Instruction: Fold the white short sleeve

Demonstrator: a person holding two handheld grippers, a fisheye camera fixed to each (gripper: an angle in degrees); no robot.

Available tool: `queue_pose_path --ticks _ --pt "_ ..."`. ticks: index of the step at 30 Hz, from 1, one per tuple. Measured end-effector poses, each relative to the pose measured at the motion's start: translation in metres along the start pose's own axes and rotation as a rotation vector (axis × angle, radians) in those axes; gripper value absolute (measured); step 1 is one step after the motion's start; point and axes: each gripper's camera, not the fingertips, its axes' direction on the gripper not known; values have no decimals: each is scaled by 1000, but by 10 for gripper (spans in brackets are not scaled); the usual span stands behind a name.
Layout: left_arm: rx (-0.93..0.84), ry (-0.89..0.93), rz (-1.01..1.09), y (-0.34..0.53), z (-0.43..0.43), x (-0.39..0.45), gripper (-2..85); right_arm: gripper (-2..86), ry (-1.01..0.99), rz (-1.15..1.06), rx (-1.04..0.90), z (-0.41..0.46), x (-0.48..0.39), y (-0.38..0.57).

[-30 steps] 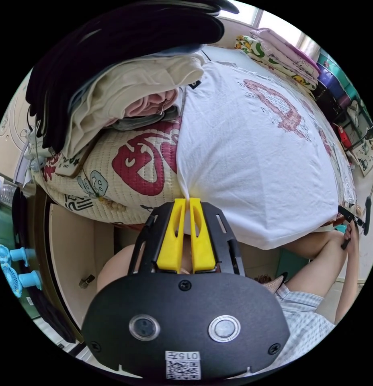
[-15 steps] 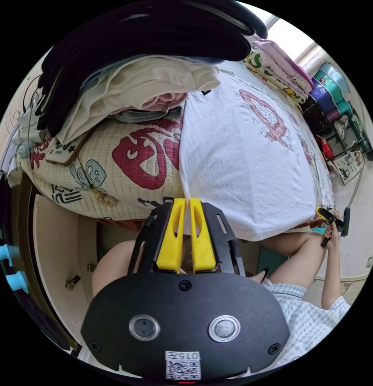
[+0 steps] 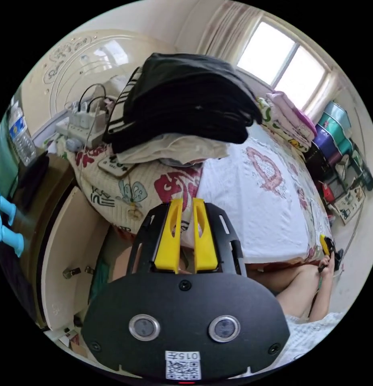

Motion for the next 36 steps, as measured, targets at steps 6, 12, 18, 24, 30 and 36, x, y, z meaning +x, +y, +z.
queue_pose_path --ticks 6,12,18,24,30,36 --pt "104 -104 262 -80 -20 132 72 6 -2 -76 20 39 -56 -111" --pt "51 -130 548 -172 32 294 87 8 174 -73 -30 102 -51 -224" --pt "13 -59 790 -258 111 458 88 36 259 -117 10 144 -30 -285" --pt "-81 198 913 -349 207 611 92 72 147 -75 112 142 -3 -322" --pt "-321 347 724 -453 349 748 105 21 101 -67 71 147 13 -340" --pt "-356 327 615 -496 440 823 108 4 110 -58 73 150 27 -347"
